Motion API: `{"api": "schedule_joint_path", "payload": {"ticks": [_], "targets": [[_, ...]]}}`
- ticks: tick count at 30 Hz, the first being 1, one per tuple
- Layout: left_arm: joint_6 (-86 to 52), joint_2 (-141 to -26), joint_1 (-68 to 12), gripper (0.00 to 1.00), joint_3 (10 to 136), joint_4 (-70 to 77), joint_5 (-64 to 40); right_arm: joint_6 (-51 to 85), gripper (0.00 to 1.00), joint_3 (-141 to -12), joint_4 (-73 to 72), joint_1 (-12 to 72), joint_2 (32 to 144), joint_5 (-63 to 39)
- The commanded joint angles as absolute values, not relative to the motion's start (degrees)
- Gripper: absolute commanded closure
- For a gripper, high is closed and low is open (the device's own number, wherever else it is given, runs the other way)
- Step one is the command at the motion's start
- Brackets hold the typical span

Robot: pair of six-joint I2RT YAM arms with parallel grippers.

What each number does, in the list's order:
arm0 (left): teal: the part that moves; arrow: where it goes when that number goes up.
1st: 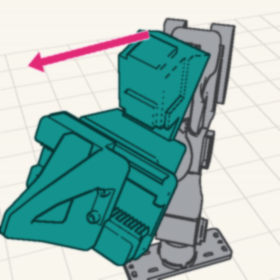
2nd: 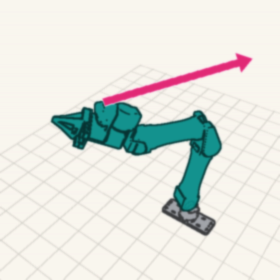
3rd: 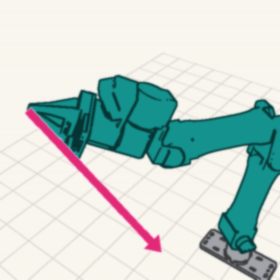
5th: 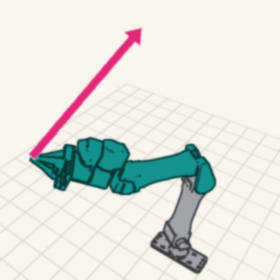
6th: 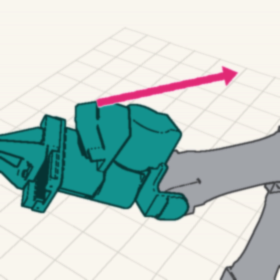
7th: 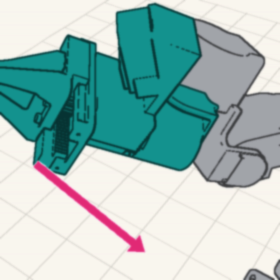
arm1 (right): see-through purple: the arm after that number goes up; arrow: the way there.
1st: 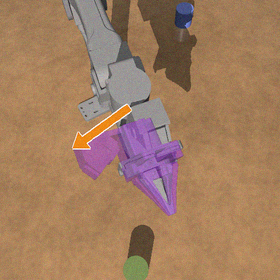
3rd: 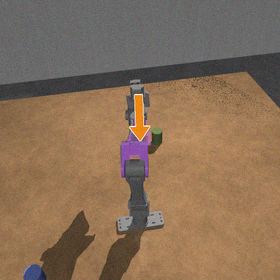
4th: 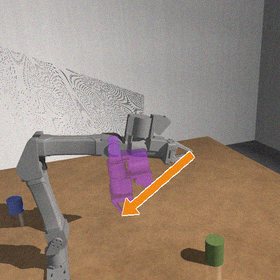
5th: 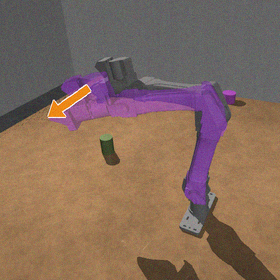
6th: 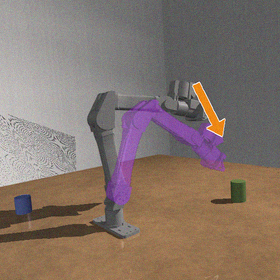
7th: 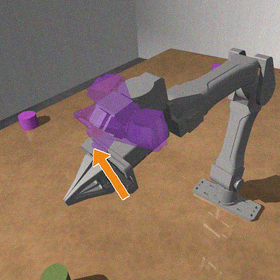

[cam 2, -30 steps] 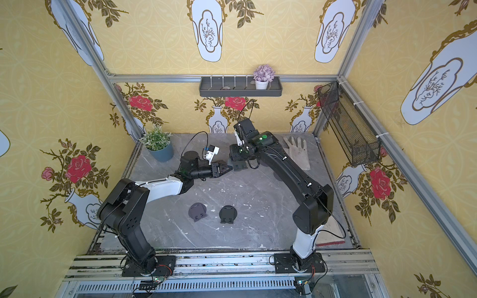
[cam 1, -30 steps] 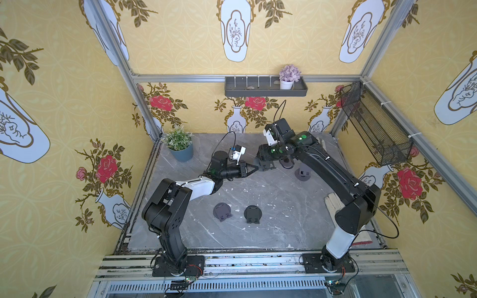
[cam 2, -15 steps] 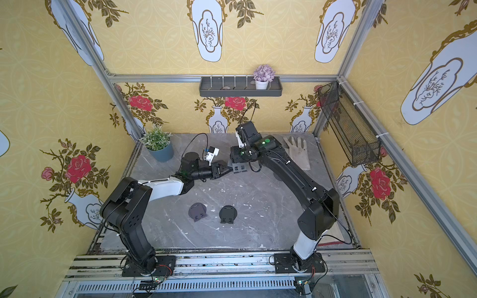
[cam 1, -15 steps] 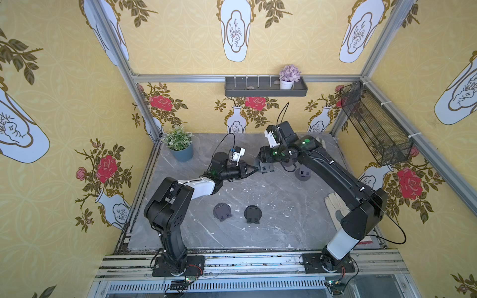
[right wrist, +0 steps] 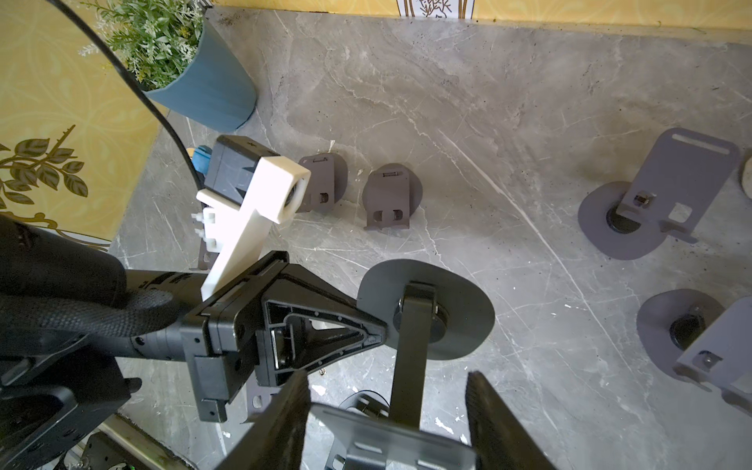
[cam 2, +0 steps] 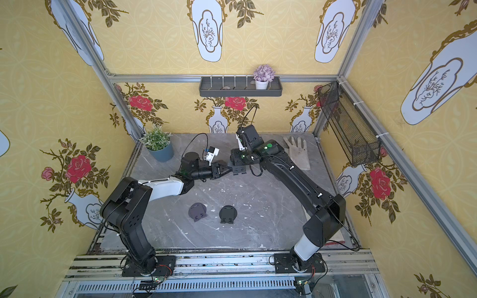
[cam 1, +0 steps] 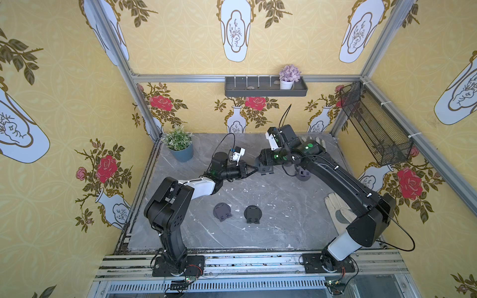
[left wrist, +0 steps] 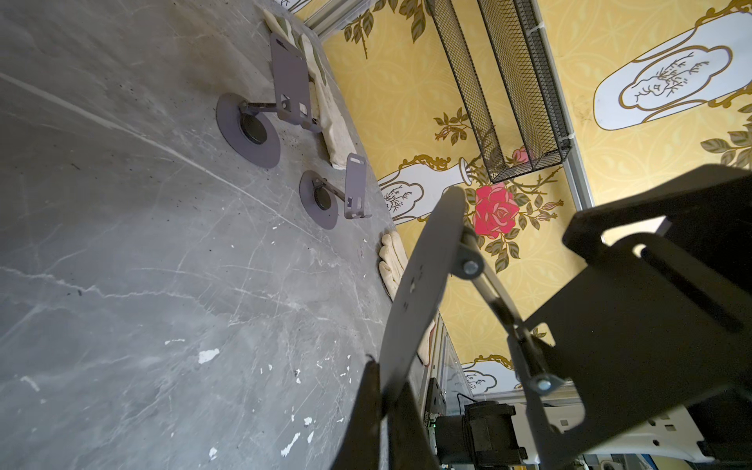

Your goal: Open the phone stand

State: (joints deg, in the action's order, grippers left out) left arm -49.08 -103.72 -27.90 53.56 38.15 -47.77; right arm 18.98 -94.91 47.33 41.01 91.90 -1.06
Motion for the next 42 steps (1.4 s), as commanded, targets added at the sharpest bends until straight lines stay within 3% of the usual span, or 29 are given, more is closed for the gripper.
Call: {"api": "schedule_joint_path", "payload": {"ticks": [1,11,12,14,27,38,42], "targets": [[-53.26,-104.64,-26.72,1.0,53.17,32.77,-37.52,19.32,0.44,-94.01,53.56,41.44,90.61,-1.22],[-52.96,-104.63,-26.72,1.0,53.6,33.3,-38.42,19.38,0.42,-93.33,52.41,41.58,91.48,-1.7],[-52.74,-104.51,-26.67,1.0,53.69,33.33,-38.64,19.31,0.32,-93.5,52.24,41.61,91.96,-2.0],[-52.18,-104.22,-26.72,1.0,53.95,33.16,-38.98,19.28,0.01,-94.07,52.22,41.48,93.12,-2.4],[-51.15,-103.02,-26.72,1.0,53.36,33.22,-40.86,19.83,0.02,-94.49,45.26,36.97,98.45,-9.25],[-49.27,-101.31,-26.72,1.0,52.29,31.67,-42.19,17.74,0.0,-102.74,44.56,35.36,106.3,-12.02],[-48.14,-100.68,-26.72,1.0,52.47,30.33,-42.32,17.31,0.05,-104.98,45.1,35.38,108.32,-12.81]]}}
